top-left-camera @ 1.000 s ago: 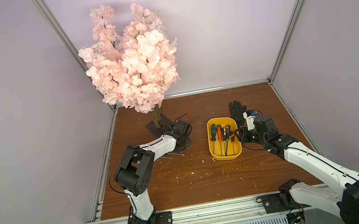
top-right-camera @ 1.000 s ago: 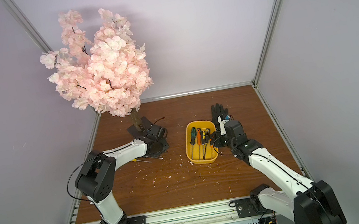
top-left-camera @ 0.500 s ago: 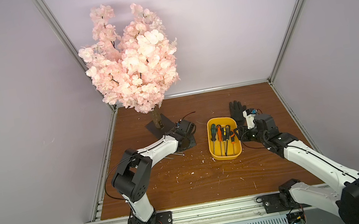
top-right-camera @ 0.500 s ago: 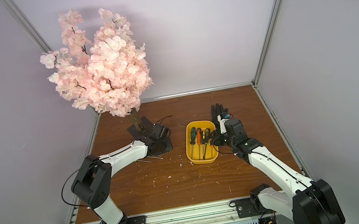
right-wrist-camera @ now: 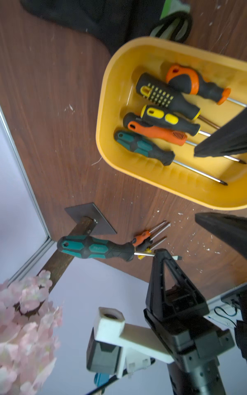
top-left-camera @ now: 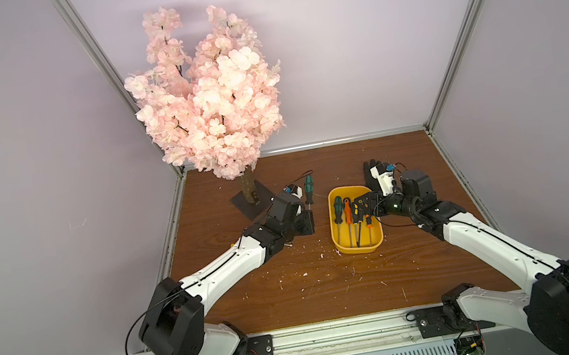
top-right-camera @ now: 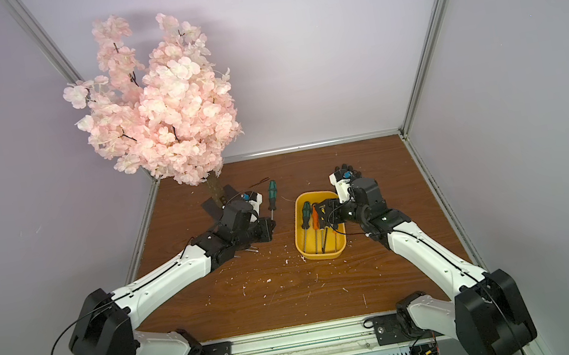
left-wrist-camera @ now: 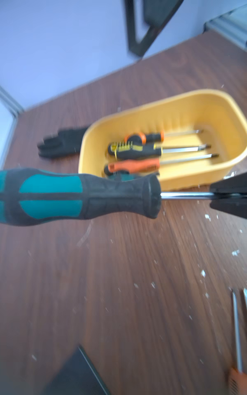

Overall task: Put the screwdriver on the desktop into the storage box
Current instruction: Pick up the screwdriver from the center of the board.

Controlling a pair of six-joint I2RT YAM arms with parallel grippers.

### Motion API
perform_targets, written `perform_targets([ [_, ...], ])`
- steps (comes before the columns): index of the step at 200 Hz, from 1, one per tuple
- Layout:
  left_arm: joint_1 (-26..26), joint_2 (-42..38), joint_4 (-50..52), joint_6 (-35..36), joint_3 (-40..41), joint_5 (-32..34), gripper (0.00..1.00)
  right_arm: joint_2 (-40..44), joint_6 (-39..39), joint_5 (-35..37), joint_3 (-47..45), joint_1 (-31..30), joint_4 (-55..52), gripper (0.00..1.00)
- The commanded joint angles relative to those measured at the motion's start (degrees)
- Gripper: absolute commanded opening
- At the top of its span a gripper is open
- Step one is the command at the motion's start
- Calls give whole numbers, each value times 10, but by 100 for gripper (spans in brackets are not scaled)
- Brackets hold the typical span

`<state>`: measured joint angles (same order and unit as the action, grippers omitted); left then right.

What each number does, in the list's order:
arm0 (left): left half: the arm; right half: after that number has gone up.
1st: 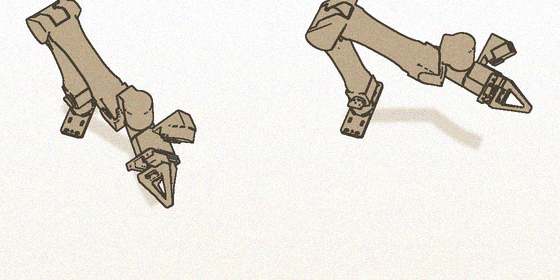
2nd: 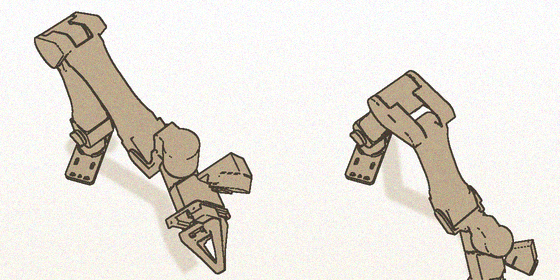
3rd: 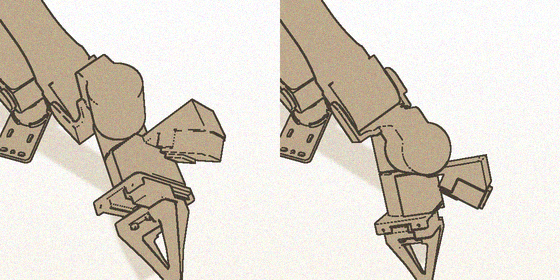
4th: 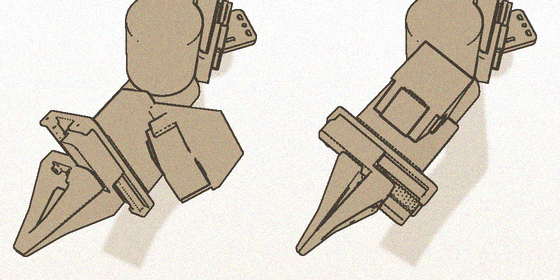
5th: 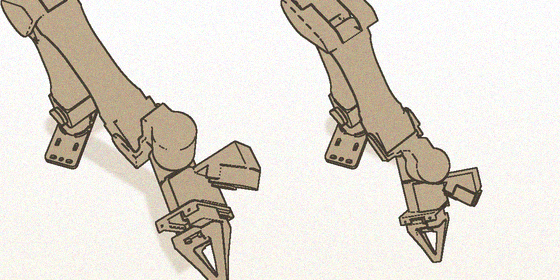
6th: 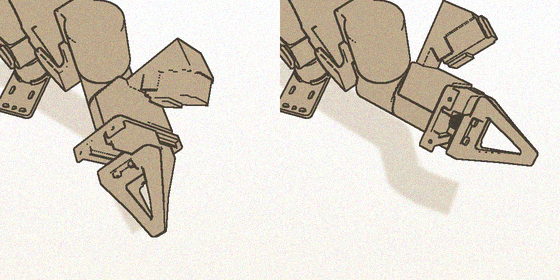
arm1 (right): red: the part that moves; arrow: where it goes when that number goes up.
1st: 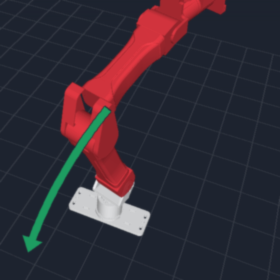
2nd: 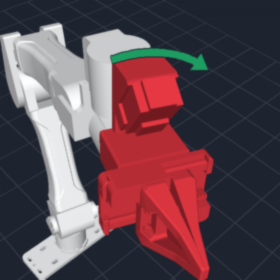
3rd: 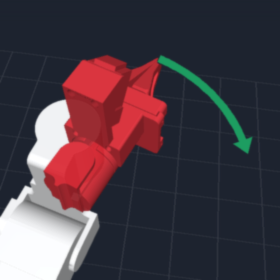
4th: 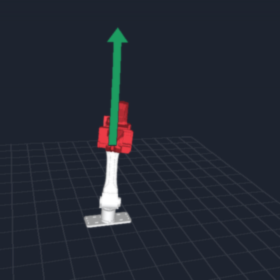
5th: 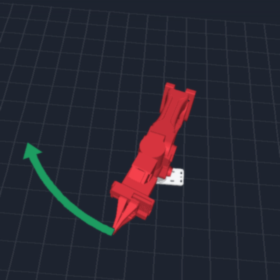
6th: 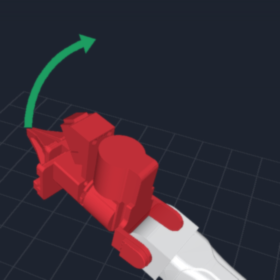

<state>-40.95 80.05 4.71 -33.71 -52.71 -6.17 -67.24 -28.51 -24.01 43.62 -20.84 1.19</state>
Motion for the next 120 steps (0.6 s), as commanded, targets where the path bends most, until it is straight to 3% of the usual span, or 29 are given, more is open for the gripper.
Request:
perform_targets([
  [1,-26,-17,-65,42,4,-30,0,-8,-38,-72,24,-8,82,49],
  [32,-38,-27,-93,35,17,-42,0,-19,-62,-109,30,-21,128,51],
  [56,-53,-35,-111,39,20,-49,0,-16,-78,-122,27,-29,161,59],
  [61,-55,-34,-111,40,18,-51,0,-15,-81,-123,26,-31,168,64],
  [65,-57,-33,-112,42,16,-53,0,-14,-82,-126,26,-33,173,77],
  [68,-59,-33,-112,42,15,-53,0,-13,-83,-126,26,-33,176,95],
  [71,-60,-32,-112,42,14,-53,0,-12,-85,-128,25,-34,181,99],
  [120,-75,-32,-130,43,8,-66,0,-6,-103,-126,10,-36,213,87],
])
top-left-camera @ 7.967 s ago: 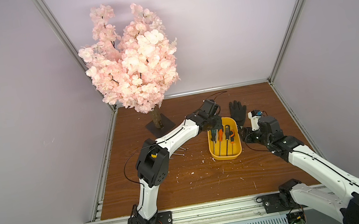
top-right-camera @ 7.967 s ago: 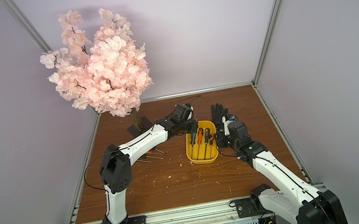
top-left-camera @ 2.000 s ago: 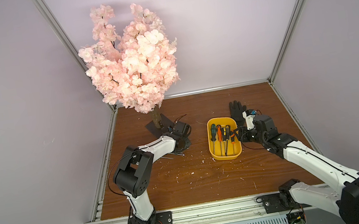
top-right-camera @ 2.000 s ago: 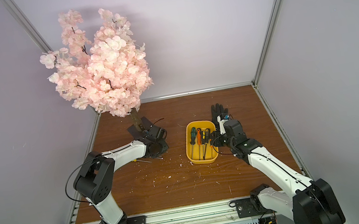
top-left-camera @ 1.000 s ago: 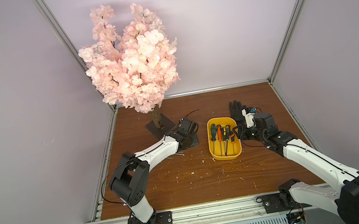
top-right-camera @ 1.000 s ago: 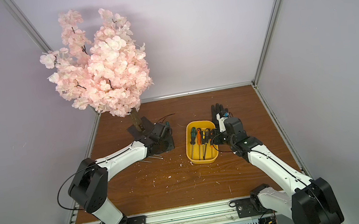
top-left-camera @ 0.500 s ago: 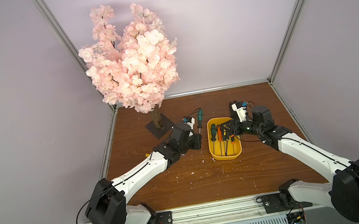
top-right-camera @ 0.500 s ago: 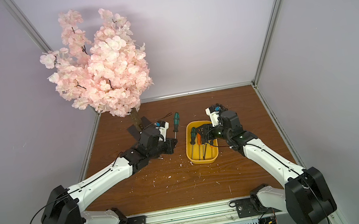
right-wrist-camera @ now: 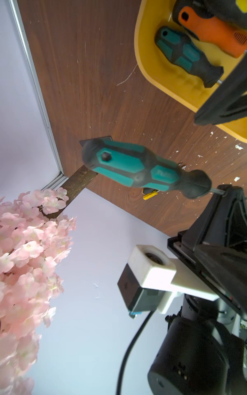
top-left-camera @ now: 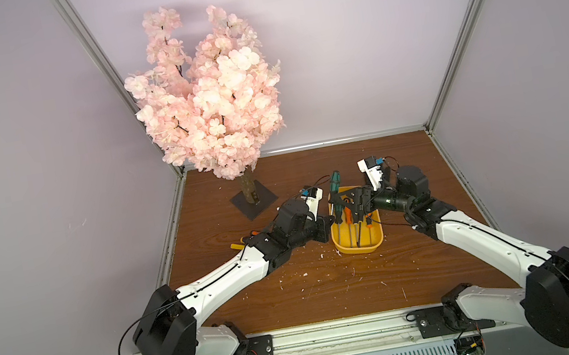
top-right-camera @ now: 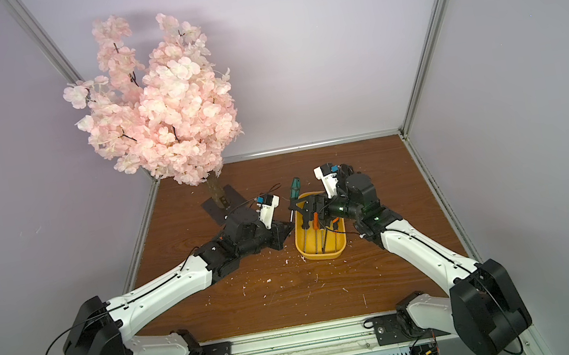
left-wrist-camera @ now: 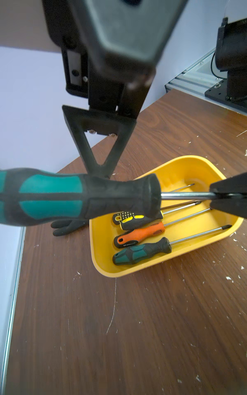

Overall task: Put the screwdriver on the desktop into the storage box
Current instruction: Pick up the screwdriver from the center of the board.

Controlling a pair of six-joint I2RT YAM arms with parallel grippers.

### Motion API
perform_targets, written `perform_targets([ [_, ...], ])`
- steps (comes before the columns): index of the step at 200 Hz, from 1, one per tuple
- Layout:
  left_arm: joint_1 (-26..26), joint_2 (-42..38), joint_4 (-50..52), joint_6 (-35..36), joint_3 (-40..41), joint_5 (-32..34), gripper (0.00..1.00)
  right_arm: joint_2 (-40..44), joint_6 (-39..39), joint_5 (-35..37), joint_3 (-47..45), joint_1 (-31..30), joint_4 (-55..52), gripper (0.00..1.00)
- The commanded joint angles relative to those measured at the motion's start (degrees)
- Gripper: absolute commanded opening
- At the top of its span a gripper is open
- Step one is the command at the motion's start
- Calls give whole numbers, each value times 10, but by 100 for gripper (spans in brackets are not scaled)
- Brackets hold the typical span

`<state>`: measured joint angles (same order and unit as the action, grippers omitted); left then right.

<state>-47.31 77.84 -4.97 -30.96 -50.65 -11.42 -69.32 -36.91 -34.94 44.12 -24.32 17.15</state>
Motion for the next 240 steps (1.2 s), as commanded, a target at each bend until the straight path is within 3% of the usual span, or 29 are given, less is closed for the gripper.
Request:
perform_targets([
  [1,-11,-10,-33,15,-13,-13,0,15,-19,-18,5,-2,55,86],
  [106,-26,-23,-50,13,-18,-20,0,1,-54,-40,-2,-2,98,63],
  [145,-29,-21,-49,18,-26,-28,0,-4,-56,-43,-6,-2,102,43],
  [163,-29,-21,-45,21,-29,-26,0,-9,-57,-44,-5,-2,101,20],
  [186,-29,-17,-35,24,-35,-19,0,-9,-52,-32,-3,-2,94,11],
  [198,-29,-14,-26,24,-38,-13,7,-8,-48,-25,-2,-2,89,11],
  [229,-29,-16,-13,20,-38,13,43,-5,-18,6,10,3,42,11],
  [240,-29,-20,-8,19,-35,21,51,-7,-9,14,13,8,25,11],
])
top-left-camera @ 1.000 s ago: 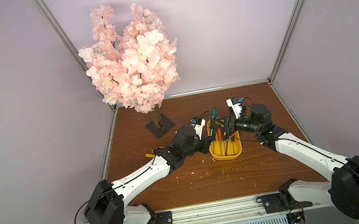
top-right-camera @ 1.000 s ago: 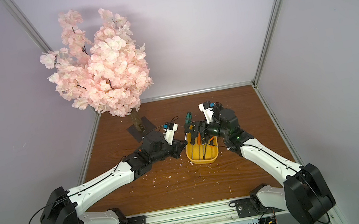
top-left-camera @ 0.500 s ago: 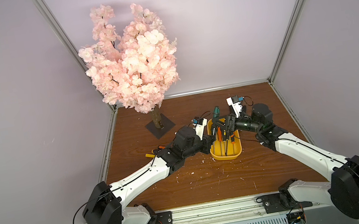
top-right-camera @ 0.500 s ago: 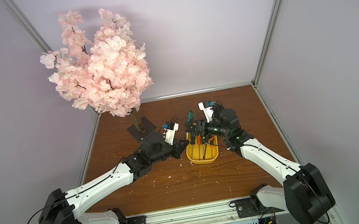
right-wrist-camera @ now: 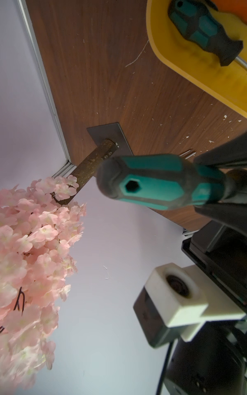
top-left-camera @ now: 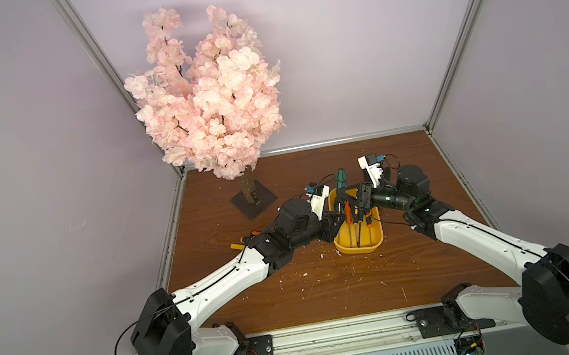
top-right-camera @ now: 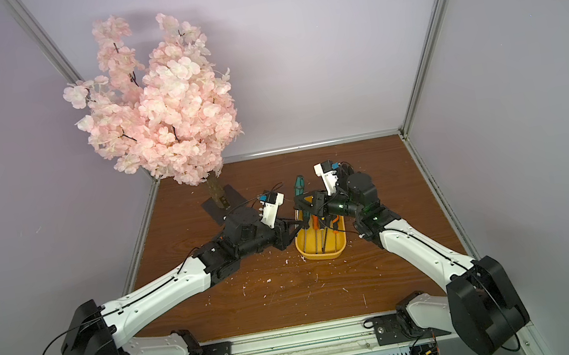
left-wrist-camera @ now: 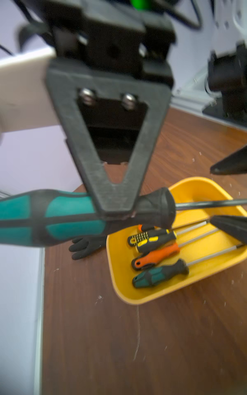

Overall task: Put the screwdriver on the desktop into the storage box
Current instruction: Pick up the screwdriver from the center of the board, then place the screwdriver in the storage box.

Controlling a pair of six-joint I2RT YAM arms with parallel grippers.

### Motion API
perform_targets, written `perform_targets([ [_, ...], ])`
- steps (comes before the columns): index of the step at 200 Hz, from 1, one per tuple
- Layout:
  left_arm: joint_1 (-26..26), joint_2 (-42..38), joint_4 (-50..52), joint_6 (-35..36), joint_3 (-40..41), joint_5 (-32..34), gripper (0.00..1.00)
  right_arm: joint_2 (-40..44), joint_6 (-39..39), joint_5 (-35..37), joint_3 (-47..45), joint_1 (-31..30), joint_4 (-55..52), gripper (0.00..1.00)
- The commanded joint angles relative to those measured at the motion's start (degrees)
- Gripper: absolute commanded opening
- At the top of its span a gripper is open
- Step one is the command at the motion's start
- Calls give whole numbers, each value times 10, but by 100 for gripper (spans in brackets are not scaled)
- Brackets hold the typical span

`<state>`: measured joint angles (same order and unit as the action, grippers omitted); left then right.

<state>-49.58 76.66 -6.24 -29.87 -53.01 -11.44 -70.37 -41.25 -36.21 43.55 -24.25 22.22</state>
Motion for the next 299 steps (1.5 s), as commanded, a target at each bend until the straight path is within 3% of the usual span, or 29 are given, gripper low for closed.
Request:
perform_targets([
  [1,-6,-9,5,9,-11,22,51,4,35,27,18,8,-27,11],
  [52,-6,-56,17,3,22,63,57,-2,93,84,35,23,-120,10],
  [71,-5,-83,20,-11,44,99,68,-13,112,114,37,23,-157,9],
  [85,0,-99,22,-22,60,112,70,-25,117,131,32,24,-171,9],
  [201,17,-153,57,-87,112,162,71,-174,109,174,59,18,-173,9],
  [261,45,-175,70,-117,136,166,71,-223,112,176,84,8,-181,14],
  [299,48,-174,82,-118,136,169,71,-236,108,177,94,5,-186,24],
])
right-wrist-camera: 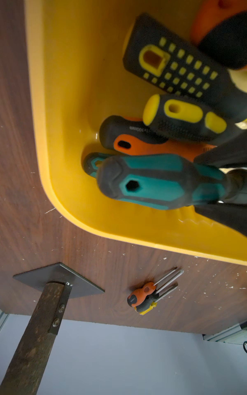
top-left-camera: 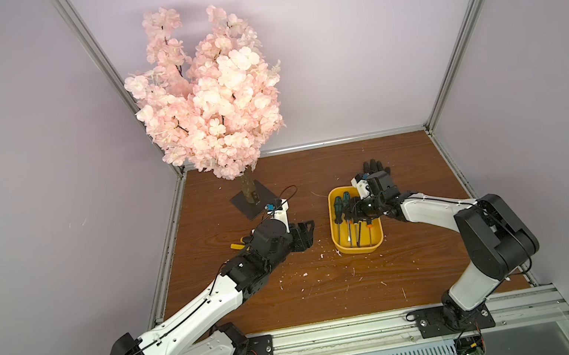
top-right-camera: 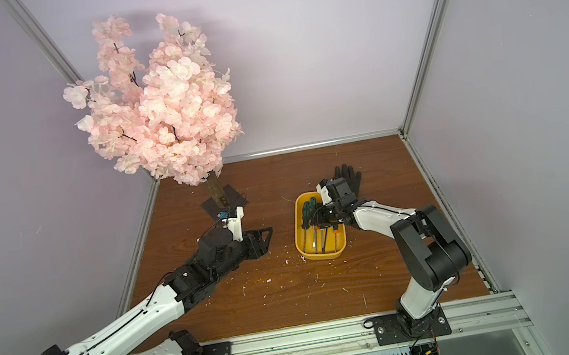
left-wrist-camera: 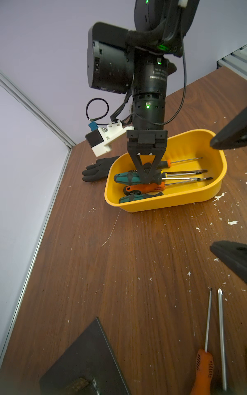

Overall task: Put the screwdriver on the desktop into the storage box
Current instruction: Place the screwdriver in the storage box.

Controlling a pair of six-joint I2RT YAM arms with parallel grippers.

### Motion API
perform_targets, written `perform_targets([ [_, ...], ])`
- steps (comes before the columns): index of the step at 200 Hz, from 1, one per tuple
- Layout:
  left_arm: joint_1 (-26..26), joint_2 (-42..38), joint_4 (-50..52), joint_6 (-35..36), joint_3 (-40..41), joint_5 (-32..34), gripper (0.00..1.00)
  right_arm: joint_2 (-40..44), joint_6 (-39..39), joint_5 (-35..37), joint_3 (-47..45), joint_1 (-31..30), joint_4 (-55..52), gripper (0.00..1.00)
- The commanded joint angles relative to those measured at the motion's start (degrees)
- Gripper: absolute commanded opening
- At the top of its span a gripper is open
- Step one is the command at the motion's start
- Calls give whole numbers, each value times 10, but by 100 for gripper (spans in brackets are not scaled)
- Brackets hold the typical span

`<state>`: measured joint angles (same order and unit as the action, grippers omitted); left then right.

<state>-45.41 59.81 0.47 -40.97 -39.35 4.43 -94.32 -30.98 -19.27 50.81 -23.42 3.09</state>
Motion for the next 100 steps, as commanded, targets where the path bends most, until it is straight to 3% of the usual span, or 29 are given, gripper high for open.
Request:
perform_targets([
  [1,7,-6,15,-7,0,10,71,3,6,7,21,-3,5,24],
  [45,10,-2,27,-10,0,13,71,10,-1,26,19,-4,5,38],
  [100,12,-3,50,-21,-4,35,67,35,8,32,23,-4,-8,40],
])
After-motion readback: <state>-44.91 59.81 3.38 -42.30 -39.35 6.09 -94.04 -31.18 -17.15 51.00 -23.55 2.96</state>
